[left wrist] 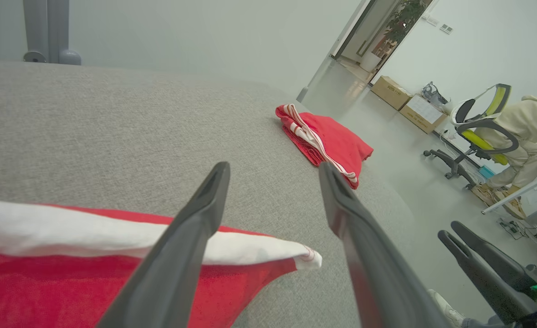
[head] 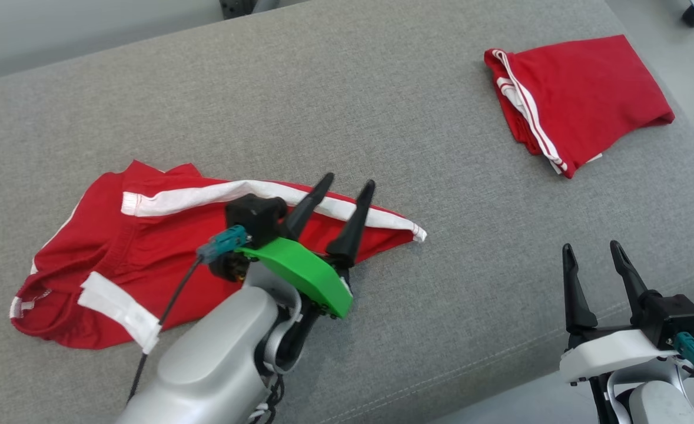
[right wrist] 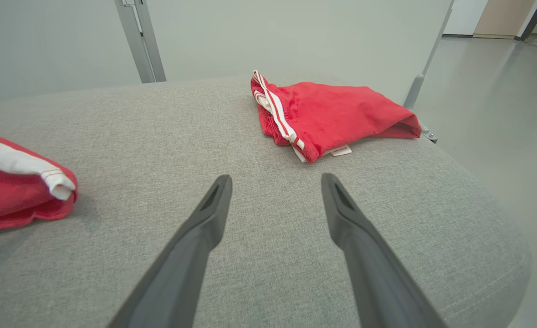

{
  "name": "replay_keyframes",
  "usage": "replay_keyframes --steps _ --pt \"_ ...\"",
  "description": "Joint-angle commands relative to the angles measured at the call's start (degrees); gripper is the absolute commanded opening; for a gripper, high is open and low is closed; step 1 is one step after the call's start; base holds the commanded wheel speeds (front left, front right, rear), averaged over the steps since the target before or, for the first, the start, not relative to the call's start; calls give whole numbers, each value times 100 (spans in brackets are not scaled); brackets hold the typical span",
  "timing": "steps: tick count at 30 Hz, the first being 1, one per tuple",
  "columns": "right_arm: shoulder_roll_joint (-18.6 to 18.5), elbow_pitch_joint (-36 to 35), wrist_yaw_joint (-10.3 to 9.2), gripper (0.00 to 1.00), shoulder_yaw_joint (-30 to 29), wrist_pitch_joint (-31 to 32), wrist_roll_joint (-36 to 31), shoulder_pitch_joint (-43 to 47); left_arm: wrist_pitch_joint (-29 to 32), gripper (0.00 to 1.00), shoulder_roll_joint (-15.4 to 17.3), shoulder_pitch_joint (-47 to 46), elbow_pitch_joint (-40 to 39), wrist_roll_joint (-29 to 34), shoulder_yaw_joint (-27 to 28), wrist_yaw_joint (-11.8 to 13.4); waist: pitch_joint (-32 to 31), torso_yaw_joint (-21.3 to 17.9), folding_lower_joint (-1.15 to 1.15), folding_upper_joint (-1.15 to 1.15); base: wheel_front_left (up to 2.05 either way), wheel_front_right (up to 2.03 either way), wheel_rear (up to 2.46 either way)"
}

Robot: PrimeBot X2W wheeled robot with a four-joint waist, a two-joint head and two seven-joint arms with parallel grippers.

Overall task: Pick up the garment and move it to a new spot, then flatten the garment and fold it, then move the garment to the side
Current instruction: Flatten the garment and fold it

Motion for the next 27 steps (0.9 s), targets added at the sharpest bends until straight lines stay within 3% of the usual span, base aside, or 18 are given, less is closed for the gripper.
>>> replay_keyframes --steps 1,7,11,16,27 --pt "-7 -47 -4 100 -33 -1 -70 80 -18 100 212 123 -163 -15 260 170 -331 310 0 46 0 0 0" --pt "-9 -151 -5 100 -84 -1 -133 102 -15 100 1097 314 -362 -134 984 604 -383 476 0 46 0 0 0" --pt "-9 -174 -4 100 -60 -1 -148 62 202 100 1589 301 -170 -314 1268 752 -326 528 0 46 0 0 0" --pt "-8 -148 -4 100 -35 -1 -118 24 681 100 1889 259 105 -678 1426 572 -219 551 0 46 0 0 0" --pt "-9 -124 -5 100 26 0 -152 -81 1060 100 1920 -37 723 -900 1390 -85 -90 476 0 46 0 0 0"
